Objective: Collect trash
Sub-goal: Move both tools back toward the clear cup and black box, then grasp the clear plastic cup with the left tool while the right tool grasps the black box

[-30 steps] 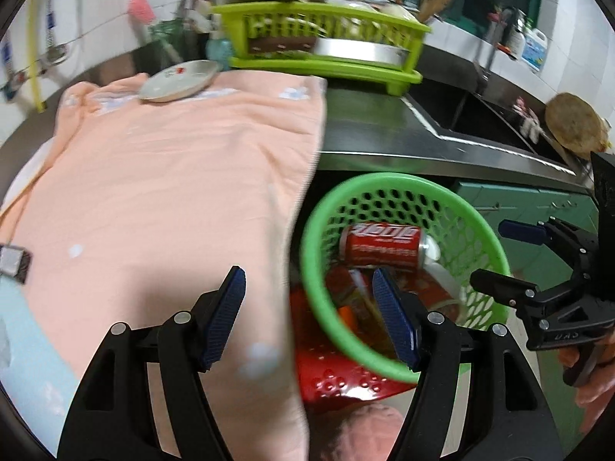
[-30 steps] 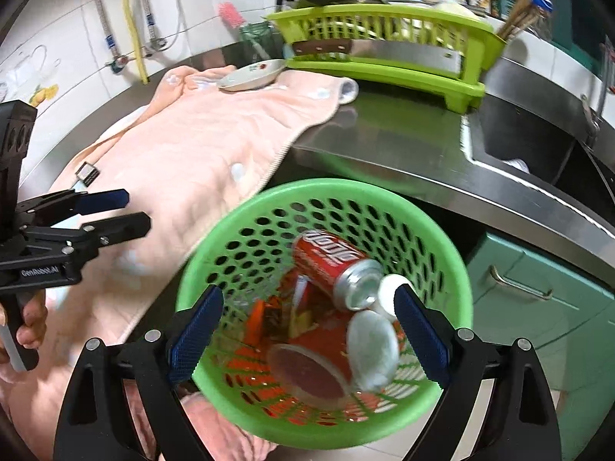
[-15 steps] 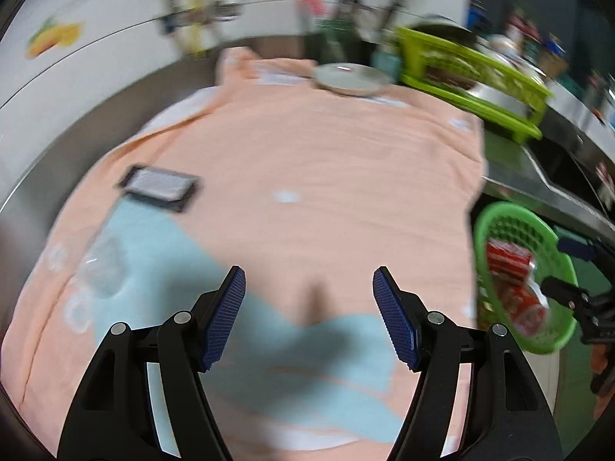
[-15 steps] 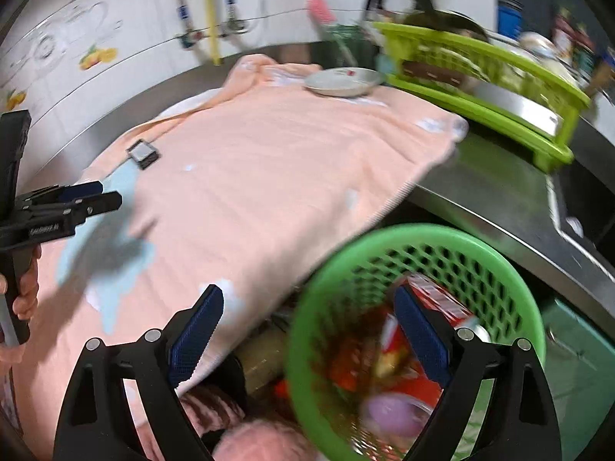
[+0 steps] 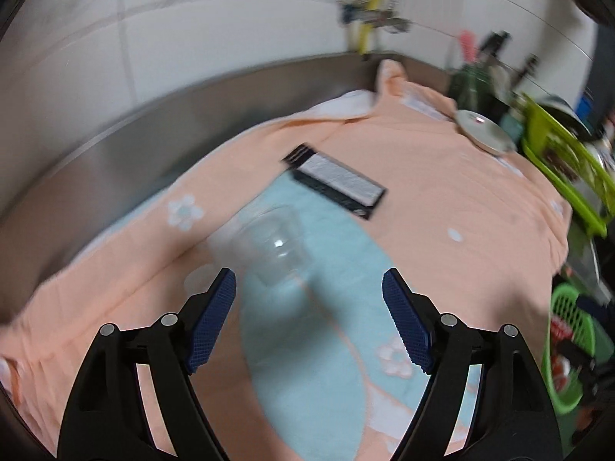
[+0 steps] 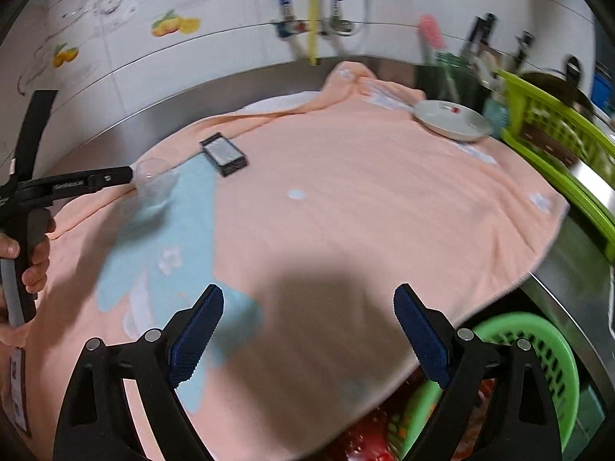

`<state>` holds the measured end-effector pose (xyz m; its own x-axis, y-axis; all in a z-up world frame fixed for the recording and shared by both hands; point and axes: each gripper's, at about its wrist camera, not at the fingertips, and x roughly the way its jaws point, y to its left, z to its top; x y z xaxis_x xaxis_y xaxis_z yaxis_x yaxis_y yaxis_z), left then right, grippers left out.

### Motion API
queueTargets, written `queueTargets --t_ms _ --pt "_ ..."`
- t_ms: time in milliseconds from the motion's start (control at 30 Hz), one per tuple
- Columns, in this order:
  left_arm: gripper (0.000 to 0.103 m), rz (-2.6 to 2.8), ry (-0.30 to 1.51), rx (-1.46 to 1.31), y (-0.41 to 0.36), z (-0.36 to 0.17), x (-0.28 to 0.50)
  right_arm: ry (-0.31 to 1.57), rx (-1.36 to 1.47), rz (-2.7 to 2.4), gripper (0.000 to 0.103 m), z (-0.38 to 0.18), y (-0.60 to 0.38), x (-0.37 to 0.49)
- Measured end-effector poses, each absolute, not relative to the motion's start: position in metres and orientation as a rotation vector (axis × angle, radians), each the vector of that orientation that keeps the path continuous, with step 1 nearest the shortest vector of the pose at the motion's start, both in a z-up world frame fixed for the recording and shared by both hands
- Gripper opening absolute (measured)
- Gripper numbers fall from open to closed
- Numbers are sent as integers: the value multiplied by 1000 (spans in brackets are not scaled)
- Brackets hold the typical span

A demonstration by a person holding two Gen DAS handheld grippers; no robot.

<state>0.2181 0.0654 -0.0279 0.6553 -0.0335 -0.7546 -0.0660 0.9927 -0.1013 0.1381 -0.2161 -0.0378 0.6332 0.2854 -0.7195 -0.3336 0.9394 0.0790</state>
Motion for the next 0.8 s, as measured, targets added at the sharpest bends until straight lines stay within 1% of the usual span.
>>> queueTargets --t_ms 133,267,667,800 --pt "78 57 908 -242 85 -43 235 808 -98 397 87 -38 -191 151" --pt "78 71 929 -298 91 -53 250 812 -137 425 87 -40 -170 167" --pt "76 60 971 -344 100 -70 287 852 -195 481 87 -55 -127 222" --pt "64 31 979 -356 105 -74 293 869 -198 501 87 -60 -114 240"
